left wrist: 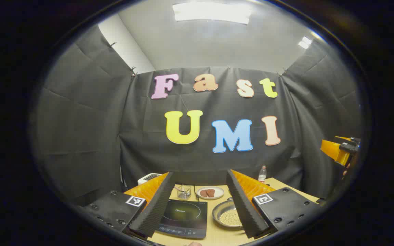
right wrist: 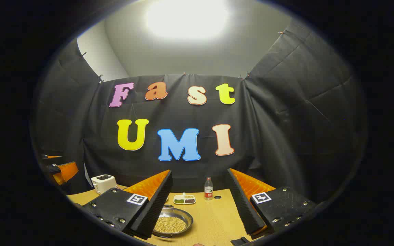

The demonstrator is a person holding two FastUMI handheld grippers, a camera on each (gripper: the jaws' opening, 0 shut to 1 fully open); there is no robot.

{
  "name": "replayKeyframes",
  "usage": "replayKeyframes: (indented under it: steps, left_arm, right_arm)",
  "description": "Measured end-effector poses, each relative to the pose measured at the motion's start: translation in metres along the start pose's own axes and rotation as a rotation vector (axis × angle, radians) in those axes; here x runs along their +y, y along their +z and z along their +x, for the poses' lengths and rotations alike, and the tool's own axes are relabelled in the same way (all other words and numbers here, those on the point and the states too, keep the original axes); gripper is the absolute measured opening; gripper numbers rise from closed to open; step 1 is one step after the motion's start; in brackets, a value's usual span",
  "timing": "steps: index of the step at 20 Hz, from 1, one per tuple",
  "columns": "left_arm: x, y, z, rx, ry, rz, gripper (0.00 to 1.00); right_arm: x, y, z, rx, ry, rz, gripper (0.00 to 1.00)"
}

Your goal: First push the handle of the pot to place it horizontally, then grasp the pot with both hands and set it on the induction cooktop.

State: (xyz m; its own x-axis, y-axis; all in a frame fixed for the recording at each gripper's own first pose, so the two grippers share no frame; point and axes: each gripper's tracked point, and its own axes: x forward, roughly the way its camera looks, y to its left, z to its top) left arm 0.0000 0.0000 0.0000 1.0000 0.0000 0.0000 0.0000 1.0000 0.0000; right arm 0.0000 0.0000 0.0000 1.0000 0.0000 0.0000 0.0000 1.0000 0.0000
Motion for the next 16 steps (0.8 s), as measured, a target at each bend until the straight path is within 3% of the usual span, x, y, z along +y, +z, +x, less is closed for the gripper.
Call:
replayKeyframes:
  steps: [16]
  left_arm:
    - [-0.004, 0.009, -0.001, -0.024, 0.001, -0.010, 1.00]
  right_arm:
    - [-0.002, -0.005, 0.005, 0.026, 0.020, -0.005, 0.95]
